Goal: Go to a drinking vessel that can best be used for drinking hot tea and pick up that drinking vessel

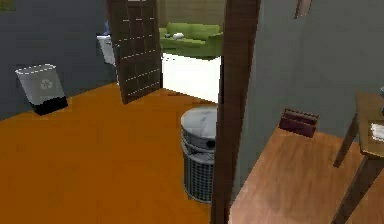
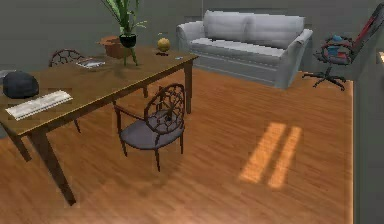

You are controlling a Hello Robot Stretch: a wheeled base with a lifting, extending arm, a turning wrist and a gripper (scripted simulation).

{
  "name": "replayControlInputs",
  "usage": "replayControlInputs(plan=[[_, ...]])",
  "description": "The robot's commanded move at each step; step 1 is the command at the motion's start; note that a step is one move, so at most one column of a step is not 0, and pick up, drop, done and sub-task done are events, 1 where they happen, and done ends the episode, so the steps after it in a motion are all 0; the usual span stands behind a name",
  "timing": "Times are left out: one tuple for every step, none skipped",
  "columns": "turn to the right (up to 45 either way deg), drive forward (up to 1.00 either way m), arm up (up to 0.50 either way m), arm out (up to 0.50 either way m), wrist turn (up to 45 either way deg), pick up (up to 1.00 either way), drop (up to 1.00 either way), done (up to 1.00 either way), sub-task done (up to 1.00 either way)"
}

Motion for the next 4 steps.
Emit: replayControlInputs(plan=[[15.0, 0.0, 0.0, 0.0, 0.0, 0.0, 0.0, 0.0, 0.0], [0.0, 0.45, 0.0, 0.0, 0.0, 0.0, 0.0, 0.0, 0.0], [-45.0, 0.0, 0.0, 0.0, 0.0, 0.0, 0.0, 0.0, 0.0], [-24.0, 0.0, 0.0, 0.0, 0.0, 0.0, 0.0, 0.0, 0.0]])
